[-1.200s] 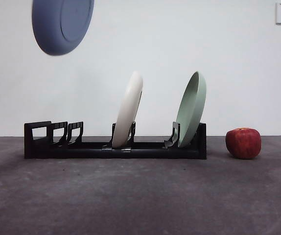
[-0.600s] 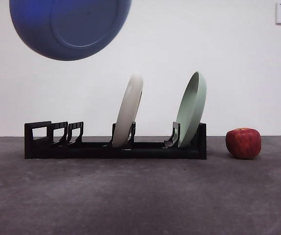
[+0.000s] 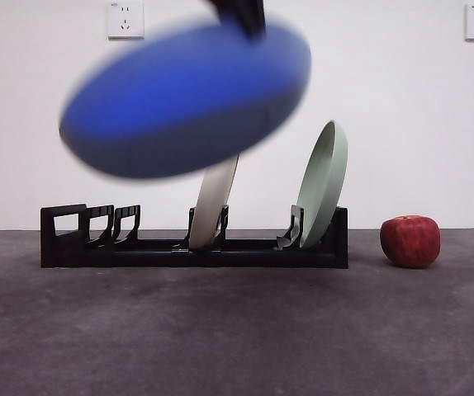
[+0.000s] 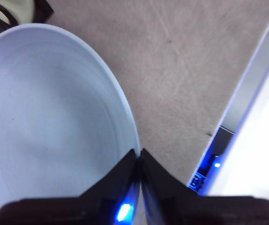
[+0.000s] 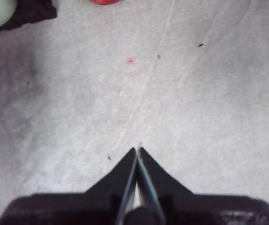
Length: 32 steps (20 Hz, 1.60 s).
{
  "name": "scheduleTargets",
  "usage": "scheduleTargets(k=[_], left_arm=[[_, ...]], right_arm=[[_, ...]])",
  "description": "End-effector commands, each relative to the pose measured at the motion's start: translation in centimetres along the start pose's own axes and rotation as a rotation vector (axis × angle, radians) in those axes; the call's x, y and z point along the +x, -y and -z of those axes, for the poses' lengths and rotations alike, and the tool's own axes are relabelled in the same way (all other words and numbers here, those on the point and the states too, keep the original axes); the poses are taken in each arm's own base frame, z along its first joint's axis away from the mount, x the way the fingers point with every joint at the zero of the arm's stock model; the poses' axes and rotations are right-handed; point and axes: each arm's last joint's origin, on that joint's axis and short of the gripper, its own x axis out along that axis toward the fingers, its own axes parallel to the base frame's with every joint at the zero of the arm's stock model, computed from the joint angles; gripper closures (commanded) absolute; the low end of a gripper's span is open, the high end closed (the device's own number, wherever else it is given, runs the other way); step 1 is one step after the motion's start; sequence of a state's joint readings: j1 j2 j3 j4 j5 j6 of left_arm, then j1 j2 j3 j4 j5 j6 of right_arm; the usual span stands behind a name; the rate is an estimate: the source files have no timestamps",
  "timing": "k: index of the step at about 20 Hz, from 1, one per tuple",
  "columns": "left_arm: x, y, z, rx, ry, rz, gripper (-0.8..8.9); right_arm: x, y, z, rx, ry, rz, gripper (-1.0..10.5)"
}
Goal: Take the blue plate from the plate rack,put the plate on the table,take the apple from the table,put the apple in the plate
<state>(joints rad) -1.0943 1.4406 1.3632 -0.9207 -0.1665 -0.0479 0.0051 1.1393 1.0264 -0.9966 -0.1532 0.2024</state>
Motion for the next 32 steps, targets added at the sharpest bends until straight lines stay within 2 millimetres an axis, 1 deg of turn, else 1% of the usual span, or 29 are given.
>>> scheduleTargets(k=[1, 4, 8, 10, 12, 14, 15, 16, 17, 18, 20, 22, 23, 25, 26, 27, 28, 30, 31, 32], left_arm=[[3.6, 0.7, 1.6, -0.003, -0.008, -0.018, 8.20], [7.1, 0.7, 3.3, 0.017, -0.098, -0.033, 8.20], [11.2, 1.3, 4.1, 0.164, -0.219, -0.044, 8.19], [12.9, 1.5, 4.7, 0.193, -0.289, -0.040, 8.19], [13.5, 1.6, 5.1, 0.196, -0.331, -0.039, 8.14], [13.5, 1.6, 5.0, 0.187, -0.317, -0.040, 8.05], [13.4, 1.6, 4.8, 0.177, -0.301, -0.041, 7.56], [13.2, 1.6, 4.7, 0.174, -0.291, -0.042, 6.75], [13.1, 1.6, 4.6, 0.173, -0.284, -0.042, 6.10], [12.8, 1.5, 4.4, 0.172, -0.279, -0.042, 5.72], [12.2, 1.5, 4.1, 0.171, -0.277, -0.041, 5.54], [11.2, 1.3, 3.3, 0.161, -0.292, -0.033, 5.55], [10.5, 1.3, 2.7, 0.151, -0.304, -0.033, 5.58], [8.7, 1.1, 1.3, 0.135, -0.323, 0.004, 5.63], [7.5, 1.0, 0.5, 0.113, -0.325, 0.021, 5.63], [6.3, 0.9, -0.2, 0.099, -0.321, 0.032, 5.63], [4.8, 0.7, -1.0, 0.084, -0.309, 0.033, 5.63], [1.8, 0.5, -2.1, 0.076, -0.261, 0.035, 5.68], [0.3, 0.3, -2.4, 0.070, -0.228, 0.036, 5.96], [-1.6, 0.0, -2.5, 0.056, -0.187, 0.036, 7.02]], right_arm=[[-0.1, 0.0, -0.2, 0.001, 0.014, 0.012, 9.4], [-0.1, 0.0, -0.2, 0.001, 0.017, 0.012, 9.4], [-0.1, -0.1, -0.3, -0.001, 0.030, 0.009, 9.4], [-0.1, -0.1, -0.3, -0.001, 0.029, 0.009, 9.4], [-0.1, -0.1, -0.3, -0.001, 0.030, 0.009, 9.4], [-0.1, -0.1, -0.4, -0.001, 0.031, 0.009, 9.4], [-0.1, -0.1, -0.4, -0.002, 0.032, 0.008, 9.4], [-0.1, -0.1, -0.4, -0.002, 0.033, 0.008, 9.4], [-0.1, -0.1, -0.4, -0.002, 0.034, 0.008, 9.4], [-0.1, -0.1, -0.4, -0.003, 0.040, 0.007, 9.2], [-0.1, -0.1, -0.7, -0.007, 0.066, 0.001, 7.7], [-0.1, -0.2, -1.1, -0.013, 0.103, -0.008, 7.0], [-0.1, -0.3, -1.4, -0.017, 0.128, -0.016, 6.4], [0.3, -0.4, -2.1, -0.025, 0.175, -0.027, 4.2], [0.6, -0.4, -2.6, -0.035, 0.198, -0.034, 3.0], [1.0, -0.5, -3.1, -0.046, 0.209, -0.050, 2.4], [1.6, -0.6, -3.6, -0.056, 0.220, -0.078, 2.2], [3.0, -0.7, -4.8, -0.067, 0.235, -0.088, 2.2], [3.6, -0.7, -5.4, -0.072, 0.235, -0.088, 2.2], [4.5, -0.7, -6.2, -0.083, 0.224, -0.084, 2.2]])
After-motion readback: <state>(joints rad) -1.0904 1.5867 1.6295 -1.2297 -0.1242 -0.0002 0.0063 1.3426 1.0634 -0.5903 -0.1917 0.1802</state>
